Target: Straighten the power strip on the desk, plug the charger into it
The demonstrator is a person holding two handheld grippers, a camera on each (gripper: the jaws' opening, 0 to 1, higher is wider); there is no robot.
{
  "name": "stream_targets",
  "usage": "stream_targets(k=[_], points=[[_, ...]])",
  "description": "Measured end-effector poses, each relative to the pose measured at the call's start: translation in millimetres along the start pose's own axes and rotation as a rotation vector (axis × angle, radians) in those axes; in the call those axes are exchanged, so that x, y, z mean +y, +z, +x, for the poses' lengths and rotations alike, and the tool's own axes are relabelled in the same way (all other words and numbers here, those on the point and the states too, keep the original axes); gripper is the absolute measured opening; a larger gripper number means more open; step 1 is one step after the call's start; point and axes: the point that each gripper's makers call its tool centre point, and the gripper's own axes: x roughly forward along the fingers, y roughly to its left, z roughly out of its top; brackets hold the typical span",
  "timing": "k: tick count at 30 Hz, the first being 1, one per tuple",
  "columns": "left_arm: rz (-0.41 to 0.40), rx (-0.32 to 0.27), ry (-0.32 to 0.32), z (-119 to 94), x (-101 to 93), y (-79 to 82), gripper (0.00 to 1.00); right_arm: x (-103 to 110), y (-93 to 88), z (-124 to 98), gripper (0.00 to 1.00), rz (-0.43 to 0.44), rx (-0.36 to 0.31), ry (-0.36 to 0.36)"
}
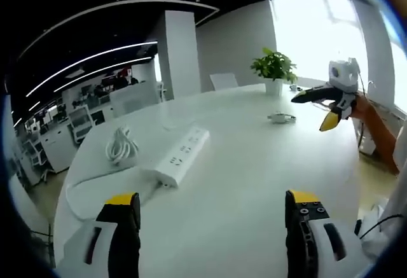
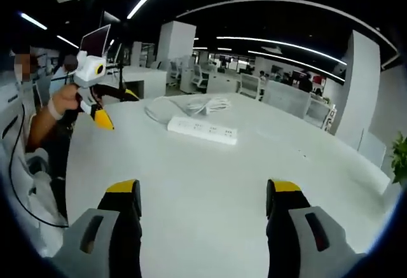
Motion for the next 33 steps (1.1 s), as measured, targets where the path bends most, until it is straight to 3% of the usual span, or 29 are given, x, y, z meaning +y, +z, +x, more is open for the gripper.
stream_targets(k=[9, 16, 20, 26, 30, 33], points=[[0.024, 0.010, -0.007, 16.8, 9.7, 8.8, 0.96, 0.4, 3.6, 12.3, 0.80, -0.009, 0.002, 0.024], [-0.030, -0.025, 0.018, 32.7, 24.4, 25.0, 0.96, -0.7, 2.4, 16.7, 0.80, -0.010, 0.013, 0.027], [-0.144, -0.147, 0.064, 32.2, 34.5, 53.8, 0.95, 0.1, 1.3, 19.8, 0.80, -0.008, 0.017, 0.029], [-0.155, -0.172, 0.096, 41.6, 37.3, 66.0, 0.96, 1.3, 2.8, 20.3, 0.80, -0.007, 0.014, 0.034], [-0.158, -0.154, 0.094, 49.7, 37.5, 70.9, 0.96, 0.8, 5.9, 19.6, 0.80, -0.010, 0.008, 0.033], [-0.139, -0.196, 0.078, 54.9, 33.1, 85.7, 0.96, -0.1, 10.4, 17.8, 0.80, -0.011, -0.005, 0.036]])
